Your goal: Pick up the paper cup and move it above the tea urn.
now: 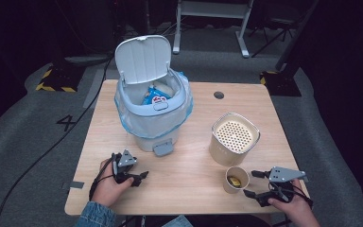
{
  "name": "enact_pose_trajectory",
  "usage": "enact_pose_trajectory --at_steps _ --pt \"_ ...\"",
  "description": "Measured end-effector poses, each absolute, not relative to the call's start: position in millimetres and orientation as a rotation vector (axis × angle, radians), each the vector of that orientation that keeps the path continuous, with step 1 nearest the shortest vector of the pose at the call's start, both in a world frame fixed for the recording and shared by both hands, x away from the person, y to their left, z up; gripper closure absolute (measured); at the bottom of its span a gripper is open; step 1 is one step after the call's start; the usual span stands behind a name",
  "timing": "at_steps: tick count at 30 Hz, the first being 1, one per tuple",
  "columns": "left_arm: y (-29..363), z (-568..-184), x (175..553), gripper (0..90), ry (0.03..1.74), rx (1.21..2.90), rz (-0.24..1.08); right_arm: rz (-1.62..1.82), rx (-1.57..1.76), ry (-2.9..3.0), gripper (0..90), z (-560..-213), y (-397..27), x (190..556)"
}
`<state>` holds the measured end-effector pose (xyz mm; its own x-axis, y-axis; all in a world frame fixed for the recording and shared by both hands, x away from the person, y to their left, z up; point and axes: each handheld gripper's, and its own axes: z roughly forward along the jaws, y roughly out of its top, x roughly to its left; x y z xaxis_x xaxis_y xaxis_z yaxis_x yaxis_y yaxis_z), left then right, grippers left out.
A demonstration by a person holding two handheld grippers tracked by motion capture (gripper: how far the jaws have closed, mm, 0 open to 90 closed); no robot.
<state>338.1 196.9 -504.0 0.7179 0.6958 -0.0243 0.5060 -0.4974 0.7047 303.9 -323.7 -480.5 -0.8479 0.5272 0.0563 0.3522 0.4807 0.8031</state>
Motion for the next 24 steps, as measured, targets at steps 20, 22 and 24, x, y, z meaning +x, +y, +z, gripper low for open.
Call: enact_pose_trajectory --at_steps 20,22,24 --pt "196.2 -504.1 337.3 25.6 0.906 2.209 0.348 1.471 0.680 2.489 24.3 -493.0 -280.6 311.4" --pt "196.4 -503.9 337.4 25.6 0.902 2.212 0.352 1.459 0.651 2.468 26.4 -494.4 -278.5 311.5" --pt "196.2 -504.1 337.3 25.6 0.906 2.209 0.348 1.470 0.645 2.458 27.3 -494.7 -278.3 311.4"
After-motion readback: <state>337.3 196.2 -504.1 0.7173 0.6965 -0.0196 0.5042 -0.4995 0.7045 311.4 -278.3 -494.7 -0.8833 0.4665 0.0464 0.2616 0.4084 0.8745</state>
